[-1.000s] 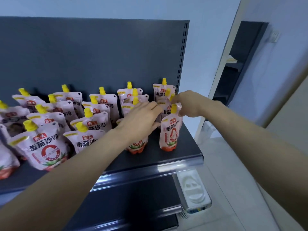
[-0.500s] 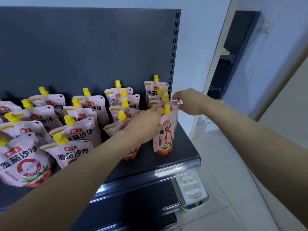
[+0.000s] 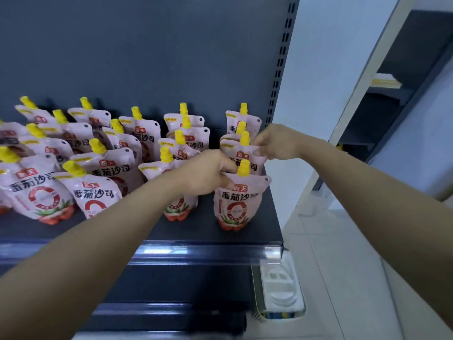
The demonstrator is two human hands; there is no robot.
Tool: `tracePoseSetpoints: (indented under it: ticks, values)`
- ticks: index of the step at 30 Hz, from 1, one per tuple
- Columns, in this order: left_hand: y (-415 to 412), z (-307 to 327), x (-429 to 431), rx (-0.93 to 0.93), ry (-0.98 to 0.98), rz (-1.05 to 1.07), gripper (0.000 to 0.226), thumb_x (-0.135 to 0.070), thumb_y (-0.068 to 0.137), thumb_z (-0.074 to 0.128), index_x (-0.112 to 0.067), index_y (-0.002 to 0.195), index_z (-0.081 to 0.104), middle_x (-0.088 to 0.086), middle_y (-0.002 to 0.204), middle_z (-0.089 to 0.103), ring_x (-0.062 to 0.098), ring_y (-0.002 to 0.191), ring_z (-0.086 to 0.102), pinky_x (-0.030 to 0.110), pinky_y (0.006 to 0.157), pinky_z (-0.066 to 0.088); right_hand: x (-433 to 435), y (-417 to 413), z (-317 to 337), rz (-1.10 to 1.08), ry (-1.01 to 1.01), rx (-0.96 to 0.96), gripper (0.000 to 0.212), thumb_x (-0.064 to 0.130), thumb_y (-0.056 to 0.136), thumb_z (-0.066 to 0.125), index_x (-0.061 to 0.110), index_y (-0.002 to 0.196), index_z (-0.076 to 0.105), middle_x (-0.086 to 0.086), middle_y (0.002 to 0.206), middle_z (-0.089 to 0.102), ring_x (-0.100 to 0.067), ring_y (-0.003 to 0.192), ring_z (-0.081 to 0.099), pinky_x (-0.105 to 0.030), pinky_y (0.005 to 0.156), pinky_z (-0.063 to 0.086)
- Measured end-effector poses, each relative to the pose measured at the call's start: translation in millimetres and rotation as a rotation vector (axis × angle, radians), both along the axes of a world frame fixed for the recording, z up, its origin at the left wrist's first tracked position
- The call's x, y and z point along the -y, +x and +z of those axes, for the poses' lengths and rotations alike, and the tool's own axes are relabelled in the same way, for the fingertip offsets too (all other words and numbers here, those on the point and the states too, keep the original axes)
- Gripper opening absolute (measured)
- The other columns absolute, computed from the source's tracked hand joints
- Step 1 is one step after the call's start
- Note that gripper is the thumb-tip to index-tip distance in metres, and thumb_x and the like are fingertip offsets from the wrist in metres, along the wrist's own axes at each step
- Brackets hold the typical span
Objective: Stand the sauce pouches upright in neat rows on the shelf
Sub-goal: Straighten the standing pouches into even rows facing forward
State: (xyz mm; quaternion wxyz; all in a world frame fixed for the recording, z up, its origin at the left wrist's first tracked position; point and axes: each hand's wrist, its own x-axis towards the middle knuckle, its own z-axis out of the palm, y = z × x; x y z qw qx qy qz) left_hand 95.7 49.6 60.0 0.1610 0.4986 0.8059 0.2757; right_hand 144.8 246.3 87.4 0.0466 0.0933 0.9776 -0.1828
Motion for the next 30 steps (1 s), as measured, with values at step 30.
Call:
tracePoseSetpoints:
  ticks: [30]
  values:
    - [14.8,-6.6,18.6,0.146,0.004,0.056,0.023,-0.013,0.082,0.068,-0.027,0.065,0.071,-0.015,0.074,0.071,-0.002,0.074,0.063,0.027,0.073,0.052,13.0,-1.7,-18.3,-0.030,-0.142,-0.020,0.021,0.006,0.089,0.061,-0.013,0.094,0.067,-0.029,0.097,0.066,-0.030,0.082,0.062,-0.037,0.077,0.056]
